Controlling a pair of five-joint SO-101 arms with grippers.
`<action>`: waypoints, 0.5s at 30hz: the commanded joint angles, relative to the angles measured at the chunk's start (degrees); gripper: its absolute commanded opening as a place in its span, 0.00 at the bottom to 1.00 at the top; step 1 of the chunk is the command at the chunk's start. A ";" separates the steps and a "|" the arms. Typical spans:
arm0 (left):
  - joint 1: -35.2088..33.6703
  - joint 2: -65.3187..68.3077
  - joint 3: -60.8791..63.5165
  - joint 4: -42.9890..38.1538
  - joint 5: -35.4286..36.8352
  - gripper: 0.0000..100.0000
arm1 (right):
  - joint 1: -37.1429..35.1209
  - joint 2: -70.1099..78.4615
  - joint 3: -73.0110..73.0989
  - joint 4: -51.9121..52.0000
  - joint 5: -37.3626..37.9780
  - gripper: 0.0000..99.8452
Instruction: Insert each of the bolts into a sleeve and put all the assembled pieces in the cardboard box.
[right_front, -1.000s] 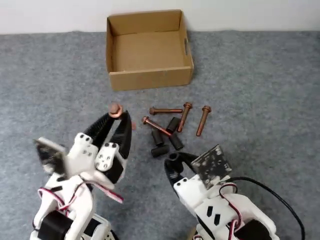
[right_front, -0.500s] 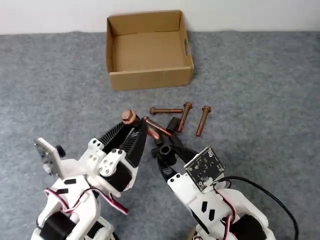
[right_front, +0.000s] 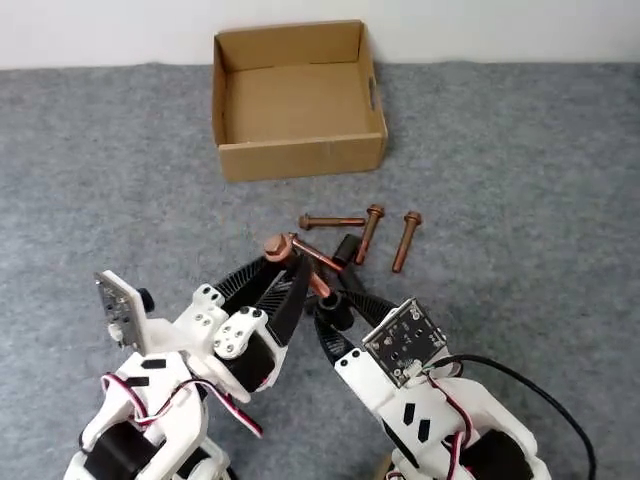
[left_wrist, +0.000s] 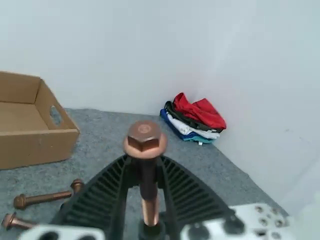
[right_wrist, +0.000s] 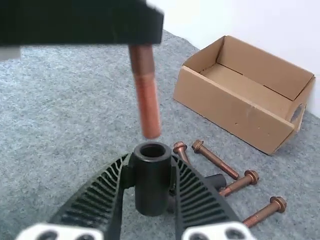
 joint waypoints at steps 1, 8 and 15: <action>0.44 -0.18 0.92 0.00 0.26 0.00 | -0.40 -0.40 -0.79 -1.71 0.53 0.01; 3.43 -0.18 4.09 -0.18 0.18 0.00 | -0.40 -0.40 -0.79 -2.24 0.62 0.01; 6.95 -0.18 4.53 0.35 -2.73 0.00 | -0.40 0.13 -0.70 -4.53 0.62 0.01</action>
